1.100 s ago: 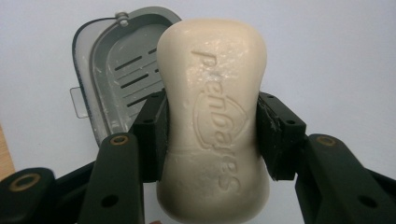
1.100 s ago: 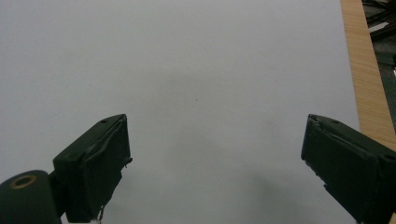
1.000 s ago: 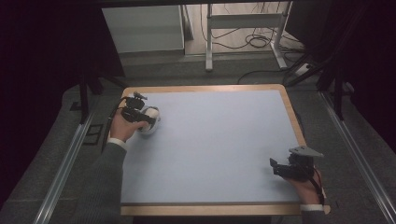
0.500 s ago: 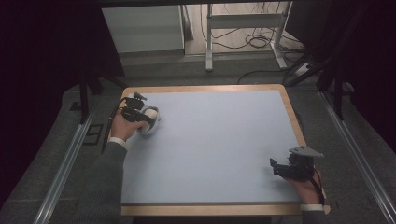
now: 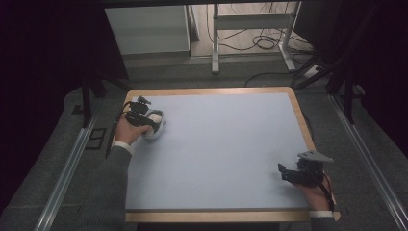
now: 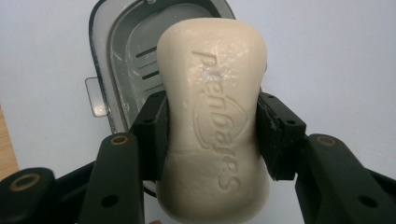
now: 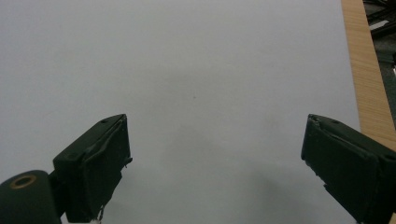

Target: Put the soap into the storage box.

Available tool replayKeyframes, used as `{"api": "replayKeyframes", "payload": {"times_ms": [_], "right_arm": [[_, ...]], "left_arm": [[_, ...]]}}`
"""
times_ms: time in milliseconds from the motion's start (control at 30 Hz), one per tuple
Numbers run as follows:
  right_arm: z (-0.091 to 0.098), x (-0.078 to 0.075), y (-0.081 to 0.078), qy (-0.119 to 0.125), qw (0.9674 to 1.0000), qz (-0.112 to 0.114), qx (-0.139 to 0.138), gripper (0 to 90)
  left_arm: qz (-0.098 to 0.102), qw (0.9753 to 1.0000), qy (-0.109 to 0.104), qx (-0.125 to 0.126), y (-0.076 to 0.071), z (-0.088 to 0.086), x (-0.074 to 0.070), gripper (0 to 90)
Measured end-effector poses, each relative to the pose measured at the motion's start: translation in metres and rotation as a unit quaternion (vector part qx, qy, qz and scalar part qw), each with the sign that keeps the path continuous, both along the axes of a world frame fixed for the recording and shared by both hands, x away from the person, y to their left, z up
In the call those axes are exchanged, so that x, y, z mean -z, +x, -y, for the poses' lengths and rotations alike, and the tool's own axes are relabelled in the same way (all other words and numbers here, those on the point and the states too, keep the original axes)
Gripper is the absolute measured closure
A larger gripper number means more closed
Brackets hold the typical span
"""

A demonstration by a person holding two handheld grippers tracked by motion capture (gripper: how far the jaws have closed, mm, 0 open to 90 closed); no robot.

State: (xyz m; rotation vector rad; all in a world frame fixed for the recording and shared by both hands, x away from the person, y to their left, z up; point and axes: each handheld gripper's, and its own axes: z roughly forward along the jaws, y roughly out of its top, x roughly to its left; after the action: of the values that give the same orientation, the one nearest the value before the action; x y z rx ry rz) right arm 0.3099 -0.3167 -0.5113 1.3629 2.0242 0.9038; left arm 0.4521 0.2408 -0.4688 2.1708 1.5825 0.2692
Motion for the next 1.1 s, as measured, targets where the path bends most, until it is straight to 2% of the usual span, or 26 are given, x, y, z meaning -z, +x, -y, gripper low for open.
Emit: {"api": "replayKeyframes", "payload": {"times_ms": [333,433,667,767,1100], "right_arm": [[-0.001,0.001,0.0,-0.001,1.0,-0.002,-0.001,7.7],[-0.001,0.001,0.0,-0.001,1.0,-0.002,-0.001,7.7],[-0.002,0.0,0.0,-0.001,1.0,-0.001,-0.001,7.7],[-0.002,0.001,0.0,-0.001,1.0,0.0,-0.002,7.7],[-0.003,0.001,0.0,-0.002,1.0,-0.002,-0.003,7.7]], "left_arm": [[0.003,1.0,-0.006,-0.004,0.0,0.0,0.003,48.8],[0.013,0.9997,-0.018,-0.008,-0.002,0.001,0.0,44.4],[0.018,0.9996,-0.018,0.007,-0.006,0.007,-0.003,39.2],[0.021,0.9994,-0.026,0.013,-0.009,0.008,-0.005,38.1],[0.042,0.998,-0.032,0.035,-0.02,0.016,-0.015,34.0]]}}
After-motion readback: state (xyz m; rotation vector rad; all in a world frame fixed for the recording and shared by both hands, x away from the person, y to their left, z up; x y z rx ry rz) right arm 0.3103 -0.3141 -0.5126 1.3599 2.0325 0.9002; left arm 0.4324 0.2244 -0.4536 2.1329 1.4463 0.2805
